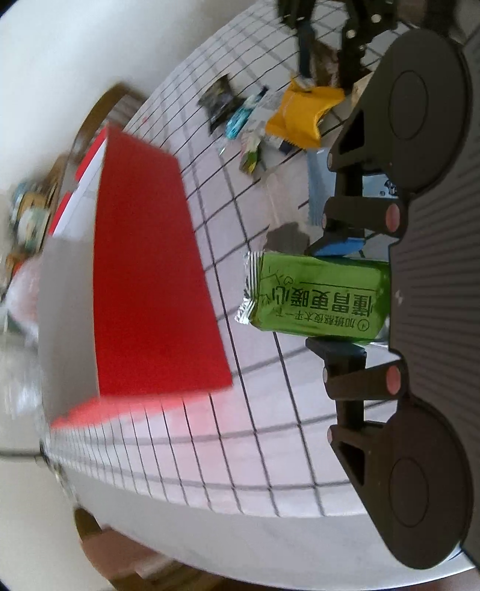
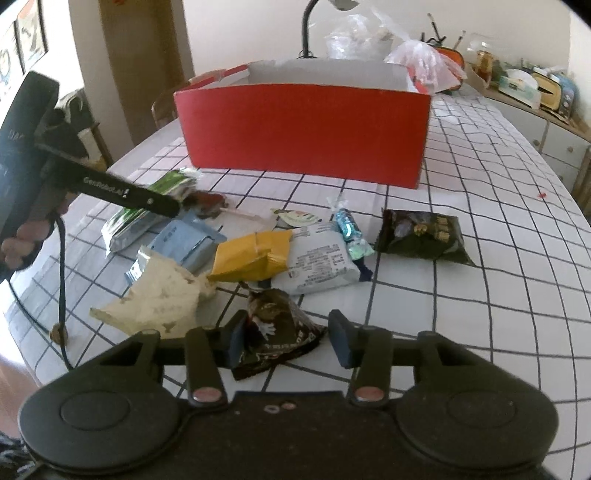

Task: Organize snacks
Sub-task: 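Grasp the green biscuit packet with the left tool while the right tool grasps the black packet, then lower both packets into the red box and open both tools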

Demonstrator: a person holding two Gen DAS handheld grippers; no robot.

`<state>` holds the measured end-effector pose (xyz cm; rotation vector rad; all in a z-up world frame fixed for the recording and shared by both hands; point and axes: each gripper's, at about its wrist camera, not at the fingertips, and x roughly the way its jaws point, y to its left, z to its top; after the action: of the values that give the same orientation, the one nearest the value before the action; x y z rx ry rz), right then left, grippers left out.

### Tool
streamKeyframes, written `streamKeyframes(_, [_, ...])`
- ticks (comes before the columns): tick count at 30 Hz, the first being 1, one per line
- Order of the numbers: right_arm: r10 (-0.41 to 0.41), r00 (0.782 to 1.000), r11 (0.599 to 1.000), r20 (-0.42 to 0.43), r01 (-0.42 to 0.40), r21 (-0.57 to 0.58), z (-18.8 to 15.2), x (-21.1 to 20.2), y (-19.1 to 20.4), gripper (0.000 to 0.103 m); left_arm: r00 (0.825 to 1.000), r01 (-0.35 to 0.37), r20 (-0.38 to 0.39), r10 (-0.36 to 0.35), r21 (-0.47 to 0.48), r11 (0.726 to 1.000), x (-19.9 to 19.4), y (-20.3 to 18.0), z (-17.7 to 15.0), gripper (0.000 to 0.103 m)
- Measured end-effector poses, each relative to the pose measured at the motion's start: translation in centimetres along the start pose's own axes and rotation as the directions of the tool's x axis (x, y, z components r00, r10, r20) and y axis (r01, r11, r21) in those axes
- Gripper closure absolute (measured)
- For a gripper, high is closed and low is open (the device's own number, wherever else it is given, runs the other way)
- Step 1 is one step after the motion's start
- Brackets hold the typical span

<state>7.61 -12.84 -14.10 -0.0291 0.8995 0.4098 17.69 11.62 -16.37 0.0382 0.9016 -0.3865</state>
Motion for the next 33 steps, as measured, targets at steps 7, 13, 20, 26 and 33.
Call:
streamKeyframes(7, [0.001, 0.999, 0.999, 0.035, -0.002, 0.033, -0.6, -1.0, -0.6, 0.058, 0.998, -0.045, 0.031, 0.051, -0.173, 0.984, -1.7, 1.8, -1.6, 0.061])
streamKeyframes(13, [-0.005, 0.998, 0.998, 0.068, 0.001, 0.059, -0.6, -2.4, -1.4, 0.058, 0.995, -0.062, 0.062, 0.081, -0.256, 0.965, -3.4, 1.3, -2.5, 0.061])
streamKeyframes(20, [-0.009, 0.994, 0.998, 0.108, 0.003, 0.056, 0.7, -4.3, -2.4, 0.058, 0.989, -0.101, 0.077, 0.13, -0.299, 0.949, -5.5, -0.5, -1.9, 0.061])
streamKeyframes(26, [-0.028, 0.99, 0.998, 0.141, 0.021, 0.051, 3.2, -5.2, -3.3, 0.058, 0.983, -0.103, 0.116, 0.144, -0.303, 0.947, -6.9, -2.1, -0.5, 0.061])
streamKeyframes(33, [-0.043, 0.982, 0.998, 0.186, 0.032, 0.062, 8.4, -5.6, -4.5, 0.058, 0.973, -0.11, 0.163, 0.162, -0.285, 0.952, -8.3, -3.8, 2.7, 0.061])
